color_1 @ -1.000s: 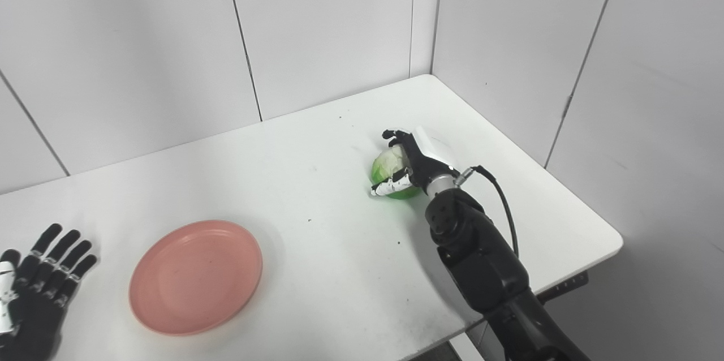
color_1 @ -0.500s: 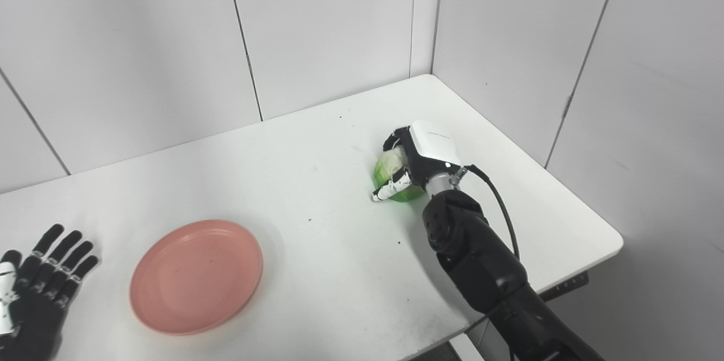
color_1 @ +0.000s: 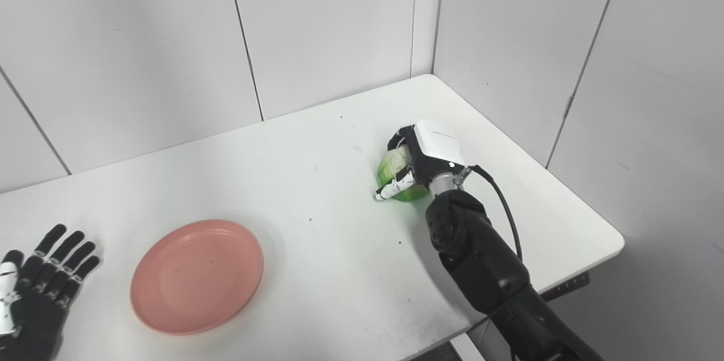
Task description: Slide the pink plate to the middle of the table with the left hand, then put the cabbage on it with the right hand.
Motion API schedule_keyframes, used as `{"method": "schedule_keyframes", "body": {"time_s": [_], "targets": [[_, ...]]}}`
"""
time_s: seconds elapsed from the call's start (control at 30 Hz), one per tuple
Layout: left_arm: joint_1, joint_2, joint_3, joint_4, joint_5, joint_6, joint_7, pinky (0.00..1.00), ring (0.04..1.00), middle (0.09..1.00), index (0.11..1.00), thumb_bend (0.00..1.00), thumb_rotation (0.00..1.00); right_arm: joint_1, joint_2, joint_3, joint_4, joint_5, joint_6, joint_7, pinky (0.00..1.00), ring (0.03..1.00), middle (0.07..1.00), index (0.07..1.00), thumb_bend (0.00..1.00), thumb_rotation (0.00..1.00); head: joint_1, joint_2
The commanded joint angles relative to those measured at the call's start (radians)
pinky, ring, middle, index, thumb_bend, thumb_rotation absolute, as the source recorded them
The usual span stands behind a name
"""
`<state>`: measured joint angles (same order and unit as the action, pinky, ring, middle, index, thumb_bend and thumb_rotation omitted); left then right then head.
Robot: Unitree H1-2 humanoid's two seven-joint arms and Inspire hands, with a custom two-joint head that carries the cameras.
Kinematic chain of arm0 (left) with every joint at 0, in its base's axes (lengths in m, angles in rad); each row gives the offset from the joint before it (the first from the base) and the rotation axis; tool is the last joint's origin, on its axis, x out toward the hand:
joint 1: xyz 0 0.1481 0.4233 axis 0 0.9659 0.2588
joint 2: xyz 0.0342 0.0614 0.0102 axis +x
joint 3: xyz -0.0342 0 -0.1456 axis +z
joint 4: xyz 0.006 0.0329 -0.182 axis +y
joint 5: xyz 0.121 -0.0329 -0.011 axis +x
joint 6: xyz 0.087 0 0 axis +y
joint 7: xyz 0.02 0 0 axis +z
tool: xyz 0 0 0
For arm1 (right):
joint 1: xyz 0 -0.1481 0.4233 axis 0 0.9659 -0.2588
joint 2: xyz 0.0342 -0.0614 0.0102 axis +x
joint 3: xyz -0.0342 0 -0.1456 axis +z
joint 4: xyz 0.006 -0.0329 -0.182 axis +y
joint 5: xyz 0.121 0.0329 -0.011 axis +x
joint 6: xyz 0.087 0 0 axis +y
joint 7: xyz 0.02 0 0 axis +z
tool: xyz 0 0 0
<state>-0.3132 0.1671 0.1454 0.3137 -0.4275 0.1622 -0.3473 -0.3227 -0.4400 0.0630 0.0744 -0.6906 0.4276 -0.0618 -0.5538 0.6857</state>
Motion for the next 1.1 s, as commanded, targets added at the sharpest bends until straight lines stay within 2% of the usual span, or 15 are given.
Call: {"method": "schedule_keyframes", "body": {"time_s": [0.0, 0.1, 0.23, 0.53, 0.73, 0.83, 1.03, 1.07], "targets": [[0.036, -0.004, -0.014, 0.027, 0.024, 0.047, 0.019, 0.87, 0.854, 0.858, 0.85, 0.43, 1.0, -0.027, -0.014, -0.015, -0.058, -0.016, 0.006, -0.016, 0.4, 0.394, 0.51, 0.504, 0.52, 0.0, 0.005, -0.001], [0.036, -0.006, -0.019, 0.026, 0.024, 0.043, 0.02, 0.86, 0.857, 0.862, 0.851, 0.44, 1.0, -0.023, -0.013, -0.016, -0.1, -0.02, 0.012, -0.006, 0.38, 0.386, 0.498, 0.517, 0.51, 0.0, 0.011, -0.001], [0.04, -0.011, -0.026, 0.019, 0.032, 0.037, 0.026, 0.86, 0.852, 0.857, 0.845, 0.44, 1.0, -0.021, -0.013, -0.013, -0.154, -0.024, -0.012, -0.009, 0.37, 0.382, 0.491, 0.527, 0.51, 0.0, 0.024, -0.002], [0.056, -0.034, -0.049, -0.007, 0.051, 0.023, 0.039, 0.87, 0.867, 0.873, 0.856, 0.45, 1.0, -0.044, 0.011, 0.025, -0.288, -0.062, -0.012, 0.045, 0.38, 0.383, 0.491, 0.528, 0.51, 0.0, 0.091, -0.003], [0.07, -0.069, -0.078, -0.043, 0.089, 0.016, 0.068, 0.87, 0.869, 0.877, 0.867, 0.44, 1.0, -0.076, 0.043, 0.093, -0.323, -0.087, -0.038, 0.094, 0.4, 0.394, 0.51, 0.521, 0.51, 0.0, 0.191, -0.002], [0.075, -0.088, -0.091, -0.067, 0.11, 0.029, 0.097, 0.87, 0.869, 0.877, 0.865, 0.45, 1.0, -0.09, 0.057, 0.125, -0.321, -0.097, -0.048, 0.114, 0.39, 0.384, 0.507, 0.537, 0.51, 0.0, 0.216, -0.002], [0.084, -0.129, -0.121, -0.111, 0.161, 0.054, 0.154, 0.88, 0.877, 0.88, 0.867, 0.45, 1.0, -0.133, 0.105, 0.217, -0.242, -0.089, -0.132, 0.127, 0.39, 0.384, 0.505, 0.531, 0.51, 0.0, 0.33, 0.003], [0.084, -0.135, -0.124, -0.114, 0.161, 0.055, 0.158, 0.88, 0.878, 0.88, 0.867, 0.45, 1.0, -0.139, 0.112, 0.228, -0.232, -0.093, -0.144, 0.126, 0.39, 0.383, 0.505, 0.53, 0.51, 0.0, 0.33, 0.003]]}}
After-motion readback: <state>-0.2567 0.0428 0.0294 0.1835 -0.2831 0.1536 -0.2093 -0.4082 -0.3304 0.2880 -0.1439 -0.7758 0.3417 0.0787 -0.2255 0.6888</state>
